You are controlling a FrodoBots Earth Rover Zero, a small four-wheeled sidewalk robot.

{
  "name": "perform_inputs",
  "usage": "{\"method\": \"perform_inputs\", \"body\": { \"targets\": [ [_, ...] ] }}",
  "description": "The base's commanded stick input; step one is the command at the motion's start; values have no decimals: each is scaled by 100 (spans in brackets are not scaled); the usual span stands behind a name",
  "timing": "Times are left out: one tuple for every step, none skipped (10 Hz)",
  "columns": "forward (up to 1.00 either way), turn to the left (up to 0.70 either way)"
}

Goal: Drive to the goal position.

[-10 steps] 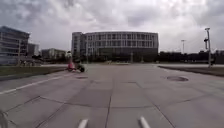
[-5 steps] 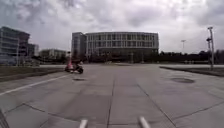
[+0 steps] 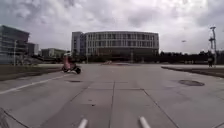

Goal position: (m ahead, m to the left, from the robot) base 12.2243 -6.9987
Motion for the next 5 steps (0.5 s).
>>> {"method": "perform_inputs", "body": {
  "targets": [
    [70,0],
    [70,0],
    [70,0],
    [70,0],
    [70,0]
  ]
}}
